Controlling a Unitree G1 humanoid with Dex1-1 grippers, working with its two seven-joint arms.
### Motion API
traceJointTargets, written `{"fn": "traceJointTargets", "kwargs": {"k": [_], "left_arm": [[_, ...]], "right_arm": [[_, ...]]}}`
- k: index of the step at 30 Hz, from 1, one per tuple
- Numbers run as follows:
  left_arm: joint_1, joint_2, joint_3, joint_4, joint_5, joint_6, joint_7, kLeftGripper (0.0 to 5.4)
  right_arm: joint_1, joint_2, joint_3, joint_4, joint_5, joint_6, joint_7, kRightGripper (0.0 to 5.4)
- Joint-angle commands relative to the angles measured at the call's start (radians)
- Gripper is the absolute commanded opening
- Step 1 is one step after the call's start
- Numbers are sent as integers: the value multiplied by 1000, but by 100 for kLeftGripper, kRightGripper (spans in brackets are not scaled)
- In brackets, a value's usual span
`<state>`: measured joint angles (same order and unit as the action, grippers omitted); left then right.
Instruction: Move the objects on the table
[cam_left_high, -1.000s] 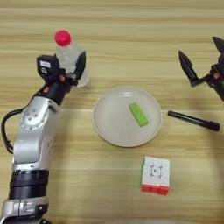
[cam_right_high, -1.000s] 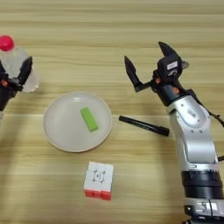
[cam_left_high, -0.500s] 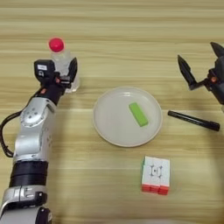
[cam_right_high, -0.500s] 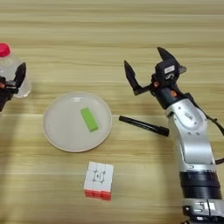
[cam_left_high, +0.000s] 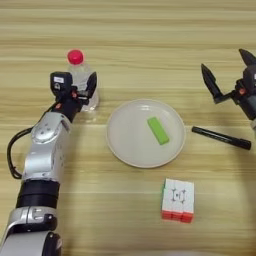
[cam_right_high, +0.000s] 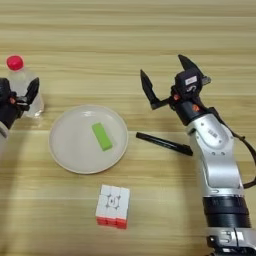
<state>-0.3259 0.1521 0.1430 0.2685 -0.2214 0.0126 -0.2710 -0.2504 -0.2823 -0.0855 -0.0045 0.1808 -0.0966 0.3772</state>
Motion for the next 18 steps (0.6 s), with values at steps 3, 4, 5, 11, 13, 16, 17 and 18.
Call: {"fn": "traceJointTargets", "kwargs": {"k": [3, 4, 5, 11, 13, 16, 17, 18], "left_arm": [[-38, -8, -27, -9, 9, -25, -21, 318], [-38, -9, -30, -9, 10, -24, -23, 318], [-37, -10, -33, -10, 11, -23, -25, 318], [-35, -12, -51, -11, 12, -16, -37, 318], [-35, -11, -58, -9, 14, -15, -40, 318], [-34, -9, -63, -8, 15, -11, -44, 318], [-34, -8, -65, -7, 15, -10, -45, 318], [-34, -7, -67, -6, 16, -8, -46, 318]], "right_arm": [[2, 5, 6, -7, -9, -3, -5, 540], [2, 5, 5, -8, -10, -3, -5, 540], [3, 6, 5, -8, -10, -3, -6, 540], [3, 8, 6, -6, -12, -4, -8, 540], [3, 9, 6, -6, -13, -4, -9, 540], [4, 10, 6, -8, -14, -5, -11, 540], [5, 10, 6, -8, -14, -5, -11, 540], [5, 10, 6, -8, -14, -5, -11, 540]]}}
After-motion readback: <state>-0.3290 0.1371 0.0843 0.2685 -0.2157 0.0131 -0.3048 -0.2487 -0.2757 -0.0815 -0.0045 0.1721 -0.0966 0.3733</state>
